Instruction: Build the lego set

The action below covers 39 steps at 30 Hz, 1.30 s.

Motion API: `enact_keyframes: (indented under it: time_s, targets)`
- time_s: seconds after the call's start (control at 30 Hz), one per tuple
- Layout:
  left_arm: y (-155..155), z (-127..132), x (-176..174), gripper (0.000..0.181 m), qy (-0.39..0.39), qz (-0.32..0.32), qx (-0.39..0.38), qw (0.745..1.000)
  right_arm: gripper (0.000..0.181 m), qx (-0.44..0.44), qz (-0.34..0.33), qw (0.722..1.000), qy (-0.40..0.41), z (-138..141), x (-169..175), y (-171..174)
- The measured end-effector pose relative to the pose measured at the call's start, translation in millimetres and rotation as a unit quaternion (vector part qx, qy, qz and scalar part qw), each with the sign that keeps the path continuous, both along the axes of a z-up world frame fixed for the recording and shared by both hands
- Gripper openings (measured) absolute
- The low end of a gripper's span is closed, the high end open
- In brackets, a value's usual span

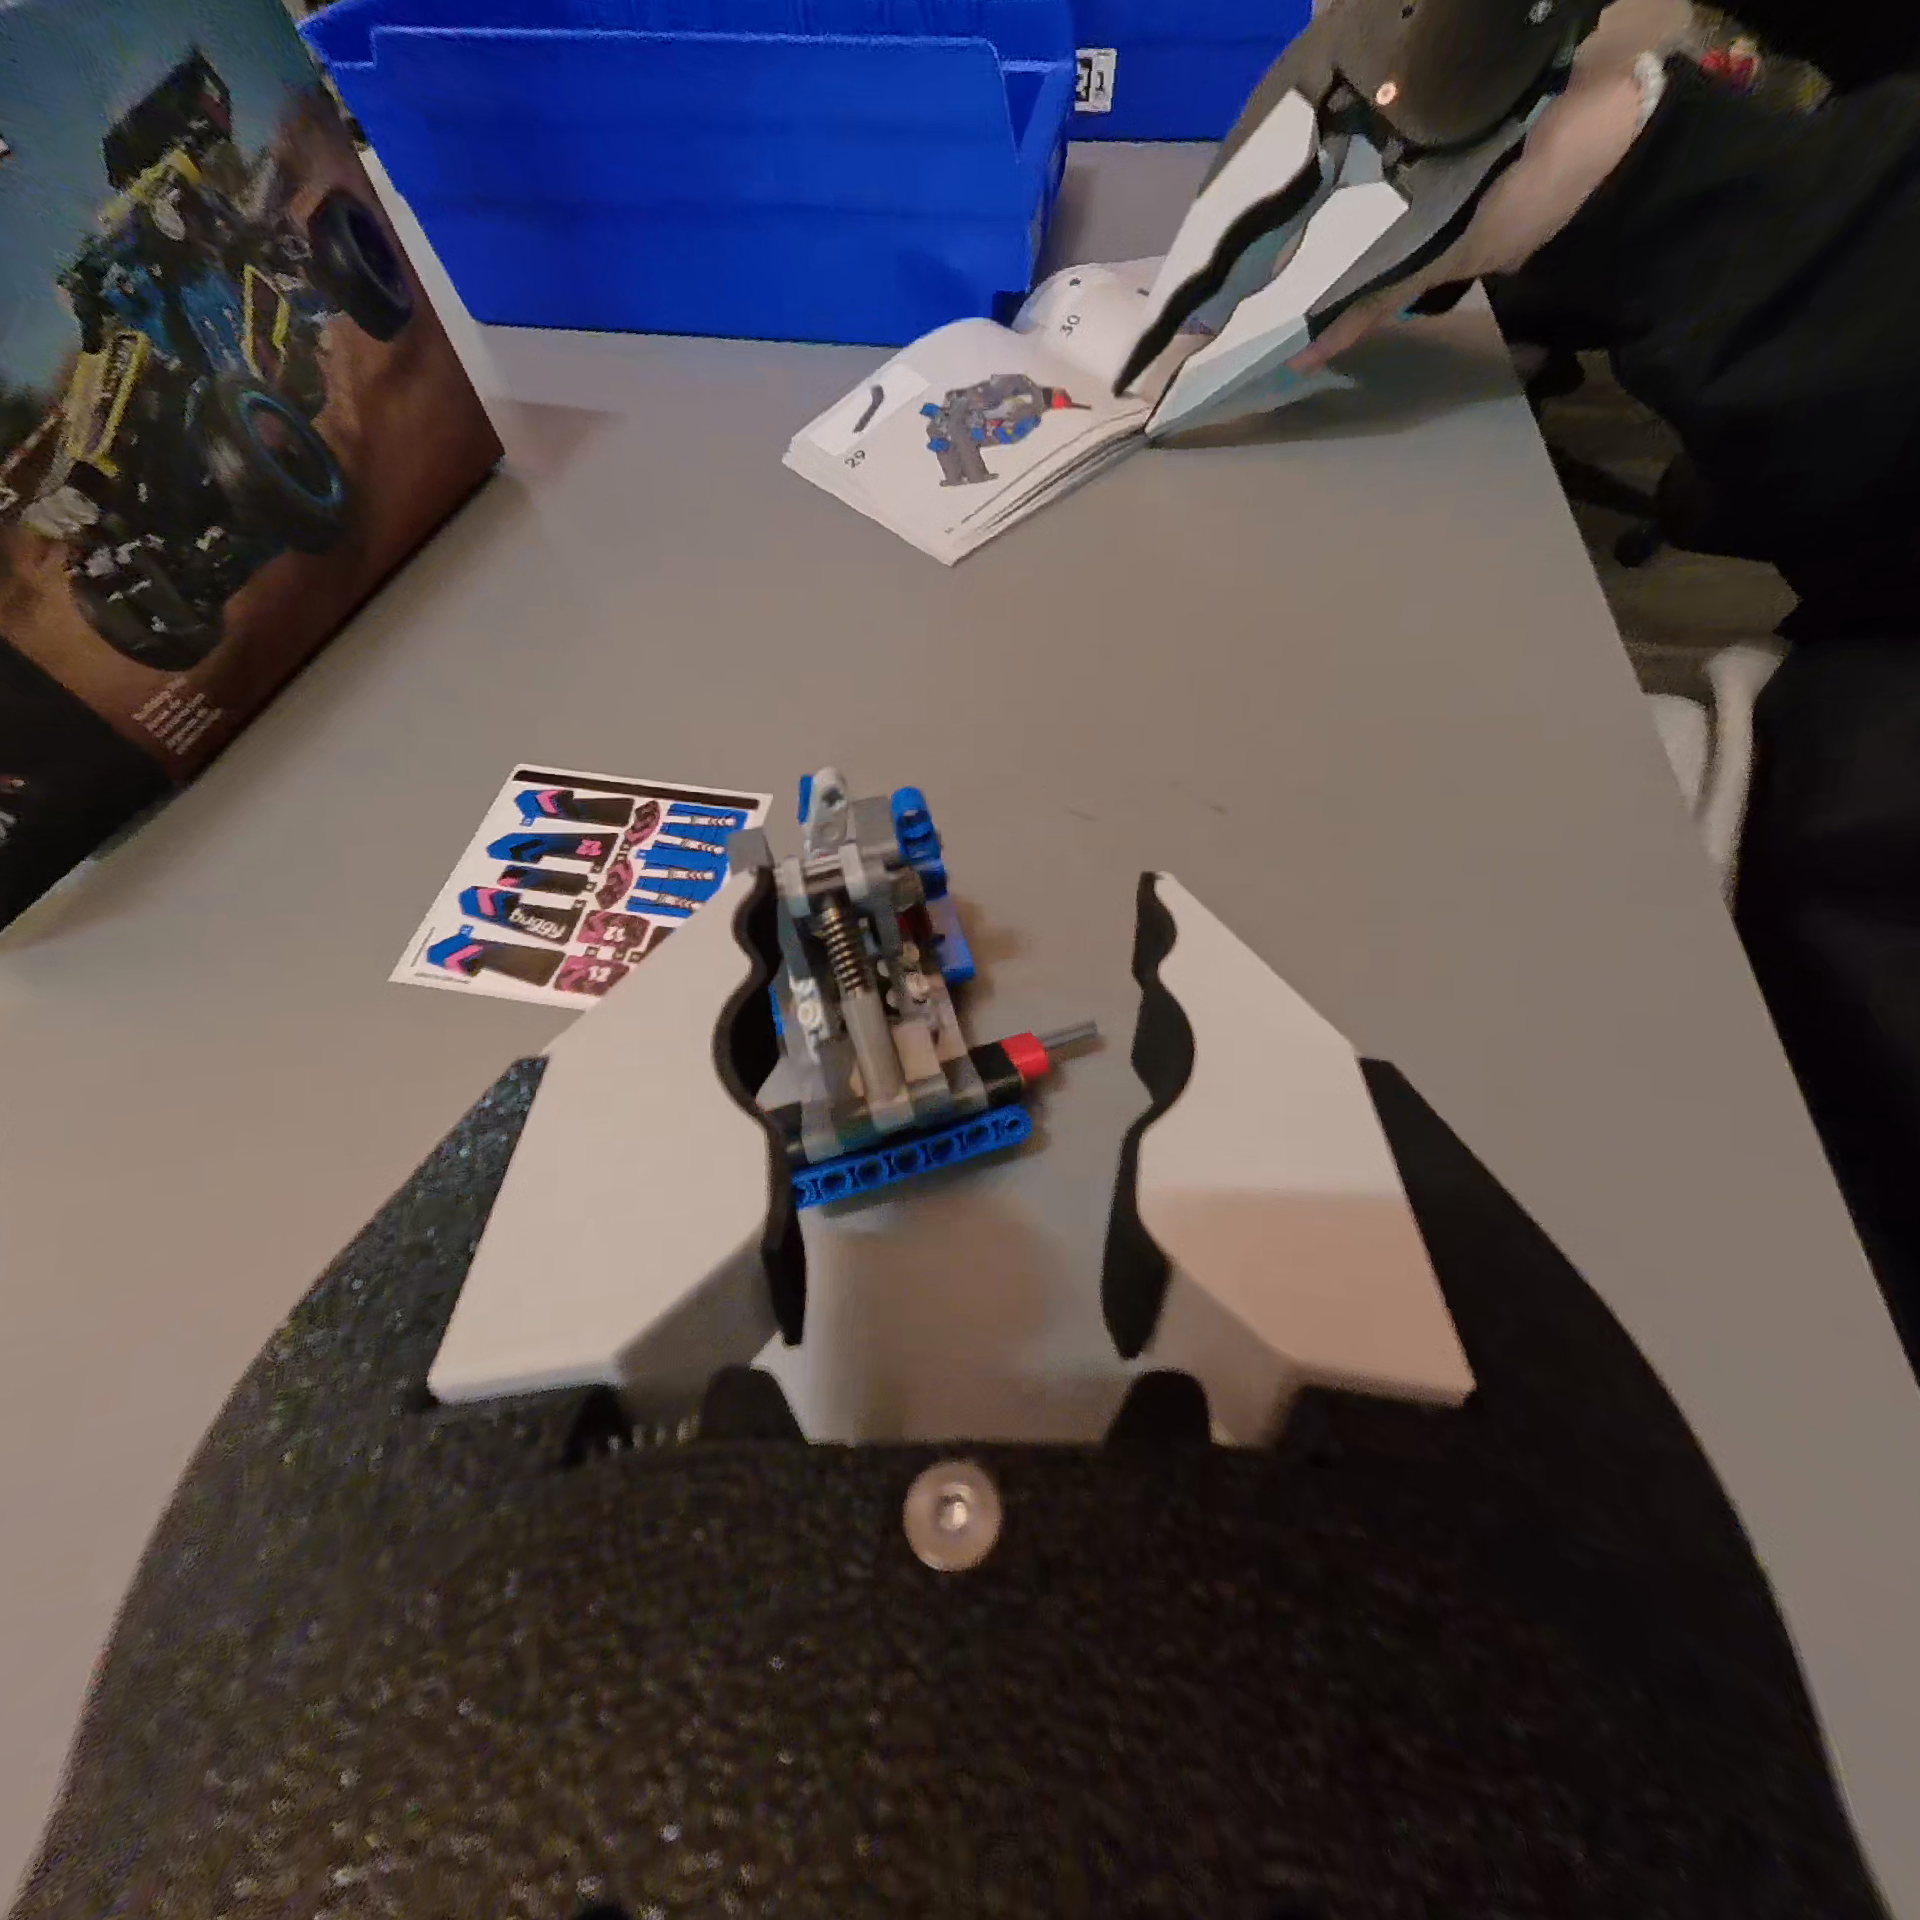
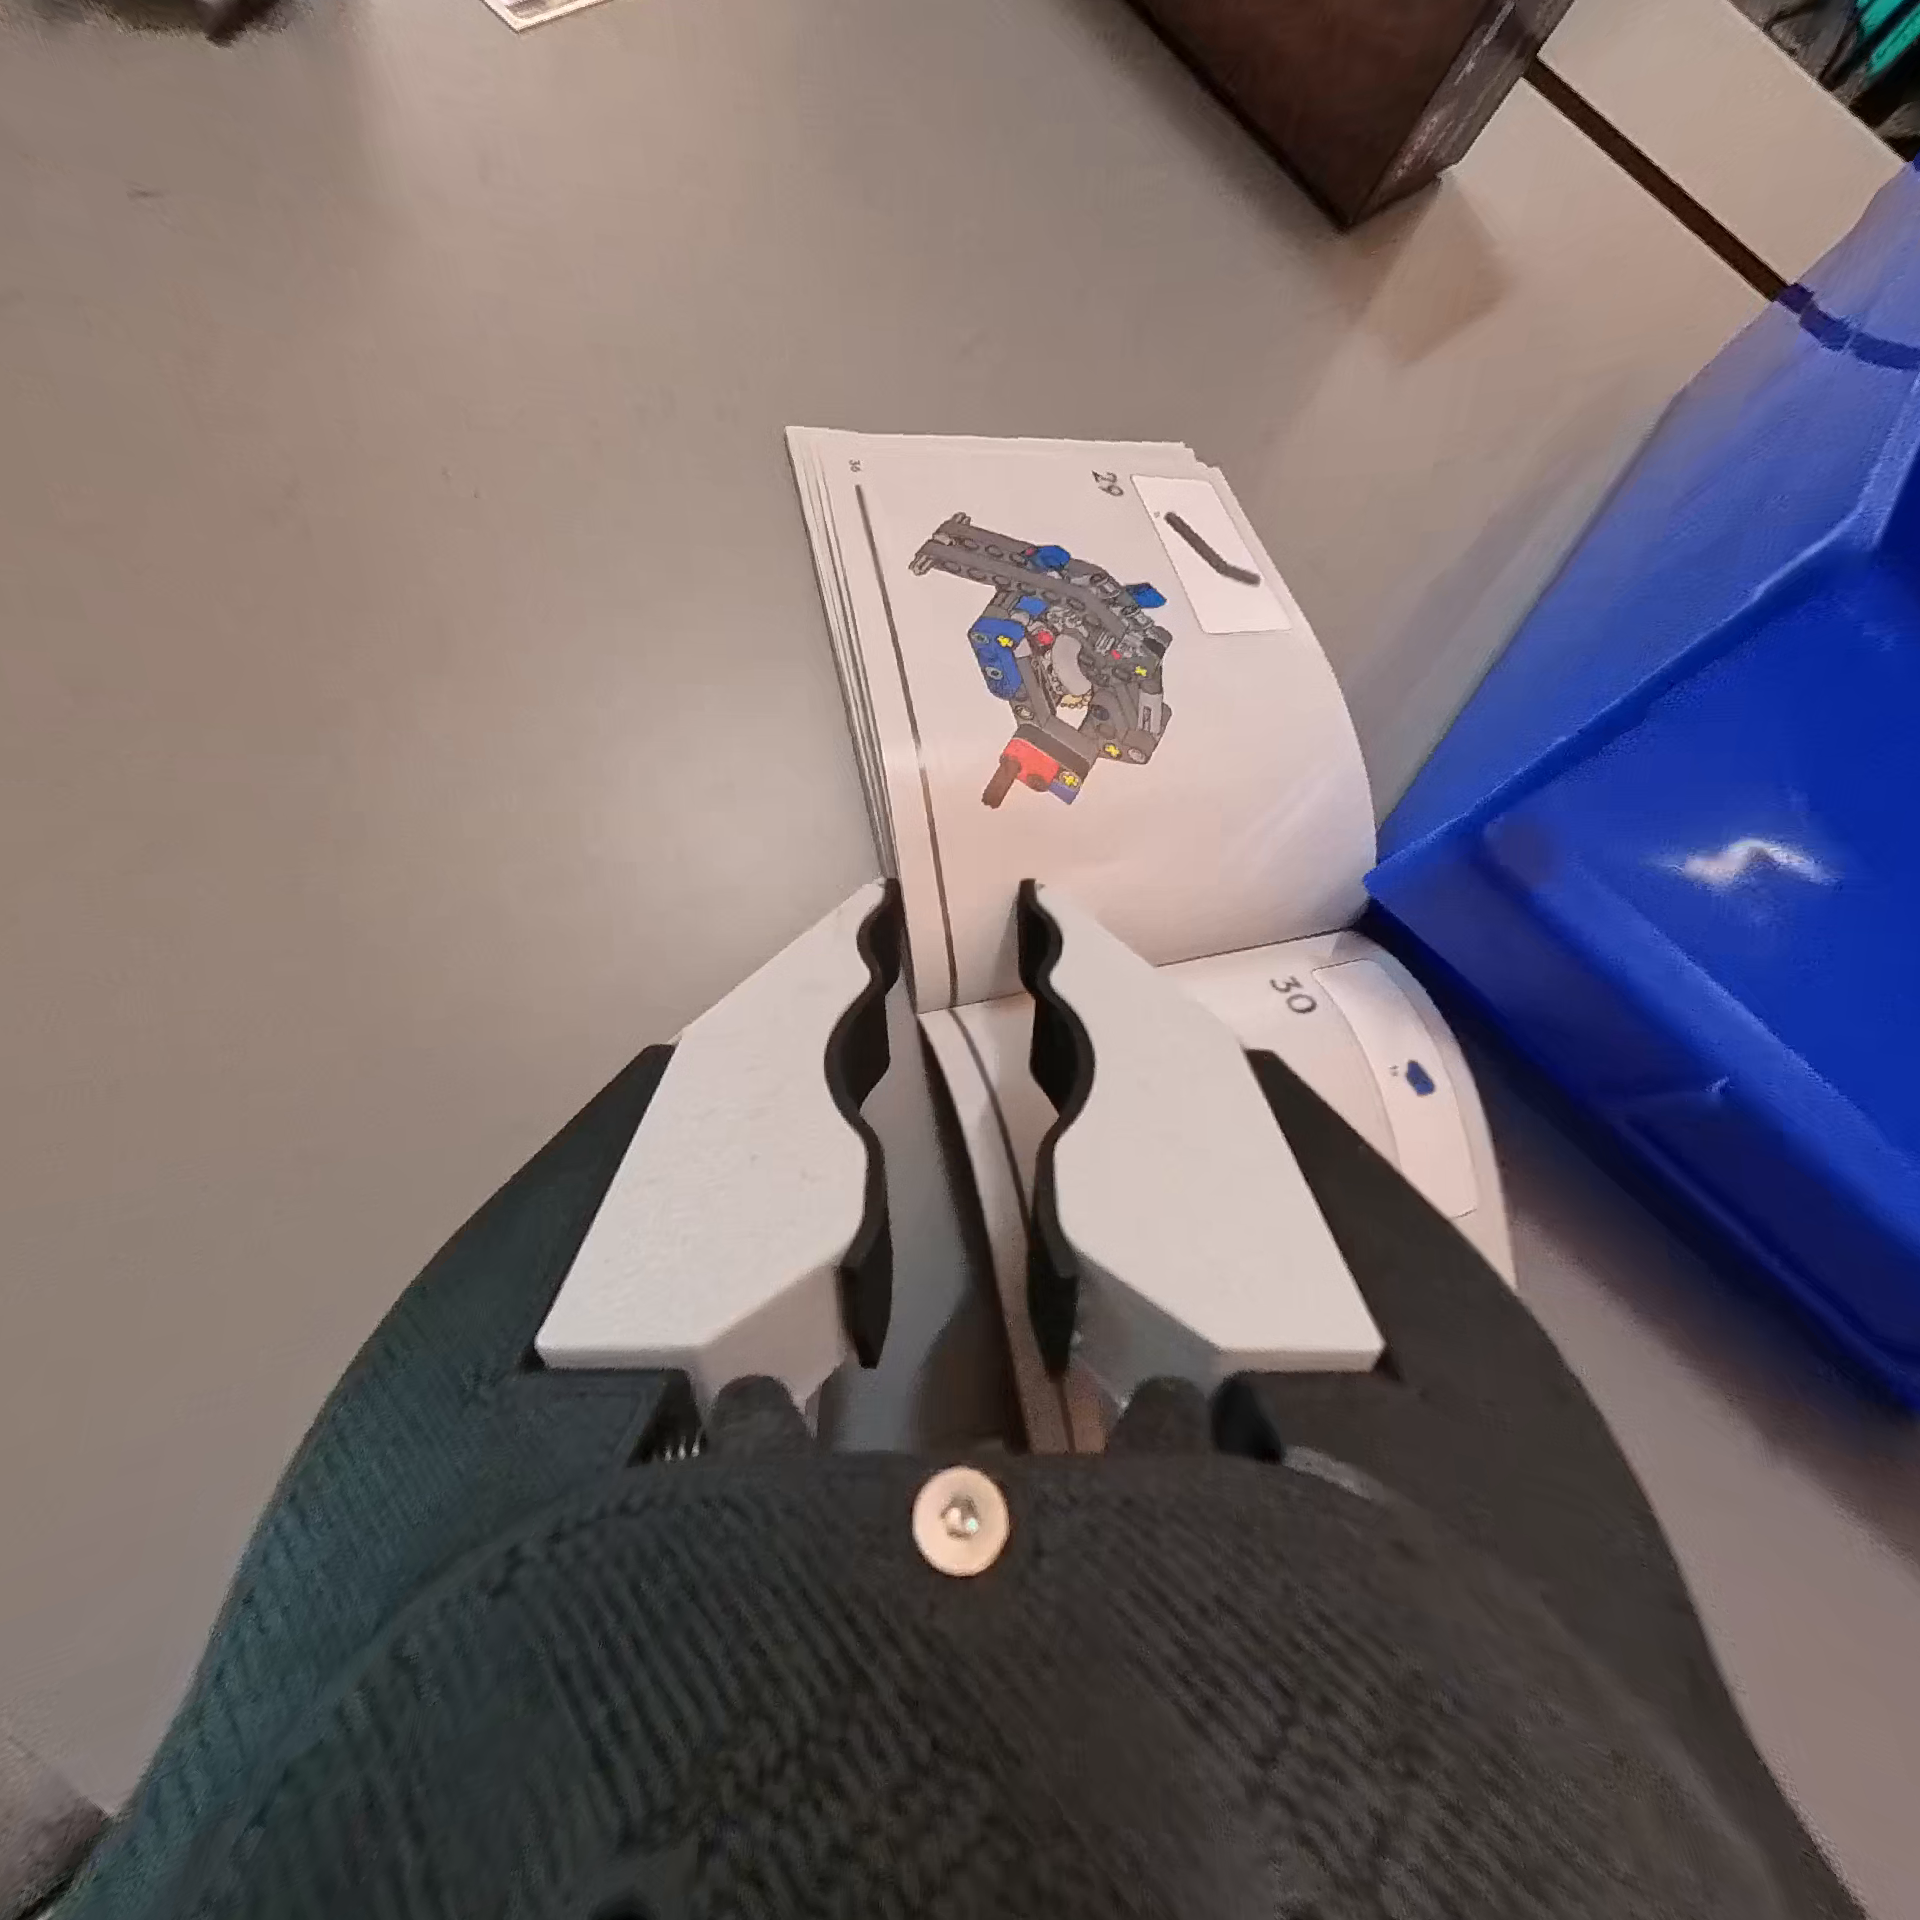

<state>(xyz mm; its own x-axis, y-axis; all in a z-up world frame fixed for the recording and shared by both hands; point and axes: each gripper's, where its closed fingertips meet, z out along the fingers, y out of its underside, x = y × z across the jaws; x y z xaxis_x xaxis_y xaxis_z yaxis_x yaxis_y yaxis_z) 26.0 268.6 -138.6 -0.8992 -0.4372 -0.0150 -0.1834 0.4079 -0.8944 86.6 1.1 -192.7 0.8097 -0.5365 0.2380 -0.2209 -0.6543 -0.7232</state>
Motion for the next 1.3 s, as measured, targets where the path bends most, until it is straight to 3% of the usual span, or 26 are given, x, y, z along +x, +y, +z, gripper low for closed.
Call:
enact_keyframes:
  time_s: [0.2, 0.47, 0.6, 0.67, 0.73, 0.83, 0.97, 1.07, 1.3]
  targets:
    - [6, -7, 3, 0.061, 0.005, 0.027, 0.019, 0.999, 0.007, 0.018, 0.017, 1.0, 0.009, 0, -7, -1]
    - [23, 1, 1, 0.063, -0.001, 0.088, 0.015, 0.996, 0.004, -0.006, 0.062, 0.998, -0.015, 2, -34, -8]
    - [29, 36, -3, 0.06, -0.067, 0.145, 0.037, 0.987, 0.004, 0.009, 0.084, 0.996, -0.024, 8, -47, -10]
    - [10, 60, -6, 0.051, -0.115, 0.136, 0.034, 0.983, 0.014, 0.024, 0.086, 0.995, -0.033, 15, -49, -11]
    - [-27, 67, -9, 0.042, -0.124, 0.085, 0.021, 0.988, 0.019, 0.041, 0.081, 0.995, -0.05, 24, -46, -11]
    - [-96, 54, -12, 0.041, -0.083, -0.017, -0.005, 0.996, 0.029, 0.06, 0.079, 0.993, -0.065, 29, -40, -5]
    - [-159, 23, -2, 0.033, -0.028, -0.077, -0.007, 0.997, 0.02, 0.024, 0.069, 0.994, -0.084, 19, -31, -8]
    - [-184, 6, 5, 0.033, 0.014, -0.102, -0.004, 0.995, 0.017, 0.005, 0.081, 0.995, -0.066, 5, -34, -11]
    - [-199, -21, 43, 0.031, 0.039, -0.078, 0.052, 0.995, 0.0, -0.005, 0.106, 0.994, -0.031, -5, -42, -10]
